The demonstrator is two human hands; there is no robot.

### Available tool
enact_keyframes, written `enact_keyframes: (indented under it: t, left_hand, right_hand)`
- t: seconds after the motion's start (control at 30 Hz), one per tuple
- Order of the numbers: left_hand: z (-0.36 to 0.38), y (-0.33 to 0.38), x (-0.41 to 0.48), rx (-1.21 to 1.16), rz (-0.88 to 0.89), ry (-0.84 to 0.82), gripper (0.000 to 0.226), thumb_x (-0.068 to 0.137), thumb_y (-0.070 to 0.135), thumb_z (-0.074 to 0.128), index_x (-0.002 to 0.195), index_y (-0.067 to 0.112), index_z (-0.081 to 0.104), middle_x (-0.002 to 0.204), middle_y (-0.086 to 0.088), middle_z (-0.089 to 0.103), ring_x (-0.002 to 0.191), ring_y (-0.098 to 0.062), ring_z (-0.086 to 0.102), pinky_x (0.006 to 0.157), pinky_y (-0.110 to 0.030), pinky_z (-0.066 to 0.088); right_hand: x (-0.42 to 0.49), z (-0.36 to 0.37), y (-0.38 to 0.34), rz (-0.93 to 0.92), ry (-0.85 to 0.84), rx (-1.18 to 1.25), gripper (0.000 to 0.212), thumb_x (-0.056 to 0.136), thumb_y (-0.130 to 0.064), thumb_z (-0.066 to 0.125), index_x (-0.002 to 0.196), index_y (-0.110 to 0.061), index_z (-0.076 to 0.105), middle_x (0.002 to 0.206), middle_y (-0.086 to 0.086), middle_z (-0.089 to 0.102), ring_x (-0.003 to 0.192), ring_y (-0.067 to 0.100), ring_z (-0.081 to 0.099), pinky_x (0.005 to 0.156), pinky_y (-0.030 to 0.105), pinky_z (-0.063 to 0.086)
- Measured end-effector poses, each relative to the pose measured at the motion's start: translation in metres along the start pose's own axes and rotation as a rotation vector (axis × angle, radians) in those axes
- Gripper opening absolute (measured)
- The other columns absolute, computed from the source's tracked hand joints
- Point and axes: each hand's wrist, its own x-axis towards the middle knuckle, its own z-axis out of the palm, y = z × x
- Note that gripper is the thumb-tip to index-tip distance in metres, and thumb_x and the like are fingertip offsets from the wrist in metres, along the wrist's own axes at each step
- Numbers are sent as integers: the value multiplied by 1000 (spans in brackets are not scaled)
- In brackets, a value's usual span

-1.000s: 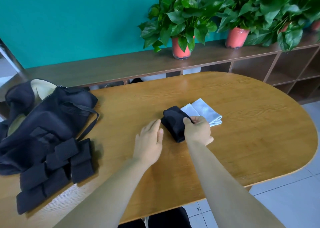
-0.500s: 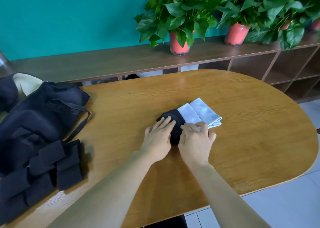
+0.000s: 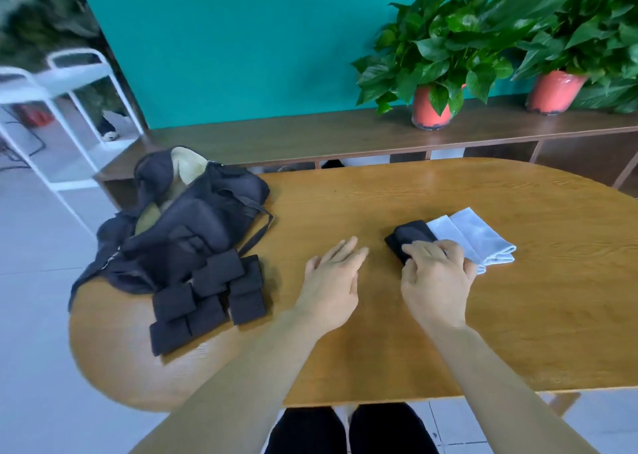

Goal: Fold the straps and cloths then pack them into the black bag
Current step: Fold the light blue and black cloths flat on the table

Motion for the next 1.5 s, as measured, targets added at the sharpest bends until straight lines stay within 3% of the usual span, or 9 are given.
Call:
enact_keyframes:
  t: [0.2, 0.37, 0.43, 0.53, 0.67, 0.9, 1.0, 1.13, 1.5]
  left_hand:
    - [-38, -55, -51, 57, -65, 84, 49, 103, 14, 31, 149, 27, 26, 160, 7, 12, 146, -10, 10, 116, -38, 12]
    - [-65, -114, -90, 23, -201, 293, 44, 99, 34, 40, 142, 27, 42, 152, 7, 34, 139, -10, 28, 109, -34, 17]
    - [-72, -141, -105, 84, -292, 348, 62, 86, 58, 35, 140, 28, 45, 148, 7, 39, 138, -15, 28, 107, -41, 23]
    - [-75, -181, -124, 137, -414, 238, 97, 61, 83, 30, 144, 32, 33, 151, 7, 29, 140, -19, 13, 111, -46, 21]
    - [-68, -214, -133, 113, -456, 84, 121, 44, 98, 39, 148, 39, 17, 156, 7, 16, 143, -23, 8, 114, -50, 19]
    - [-54, -224, -117, 52, -407, 62, 120, 43, 93, 52, 146, 39, 23, 151, 14, 25, 138, -17, 24, 107, -46, 35]
    - [-46, -221, -115, 24, -342, 109, 116, 45, 89, 56, 144, 32, 33, 145, 14, 36, 133, -14, 30, 108, -39, 36]
    - [-33, -203, -113, -15, -259, 139, 108, 46, 83, 63, 138, 32, 40, 140, 15, 41, 129, -13, 34, 106, -36, 37]
    - [21, -81, -87, -64, -105, 45, 106, 53, 85, 60, 143, 40, 27, 149, 20, 25, 140, -8, 12, 112, -35, 20]
  right_hand:
    - [-30, 11, -63, -109, -124, 35, 31, 79, -15, 49, 98, -15, 74, 97, -3, 71, 105, 25, 48, 78, 38, 27]
    - [-43, 19, -124, -148, -434, 64, 49, 94, -42, 47, 139, -24, 45, 135, -5, 52, 129, 18, 31, 98, 38, 24]
    - [-46, 23, -149, -191, -550, 146, 65, 92, -53, 43, 148, -27, 23, 148, -6, 35, 138, 17, 19, 108, 41, 19]
    - [-45, 40, -183, -236, -687, 237, 77, 88, -61, 42, 150, -30, 8, 156, -6, 17, 144, 18, 2, 116, 48, 8]
    - [-33, 75, -212, -226, -770, 243, 82, 85, -66, 43, 150, -32, 8, 158, -4, 14, 146, 22, -3, 115, 55, 5]
    - [-22, 115, -226, -235, -888, 193, 74, 81, -68, 46, 144, -34, 28, 152, -6, 29, 143, 22, 8, 113, 55, 7]
    - [-29, 116, -217, -285, -877, 186, 62, 82, -61, 50, 137, -33, 38, 144, -8, 39, 136, 18, 22, 111, 47, 16]
    - [-42, 104, -191, -304, -816, 176, 61, 82, -58, 51, 137, -34, 37, 144, -13, 37, 139, 15, 18, 110, 42, 20]
    - [-66, 28, -69, -165, -565, 43, 60, 80, -55, 50, 136, -33, 43, 140, -12, 45, 137, 13, 29, 109, 37, 22]
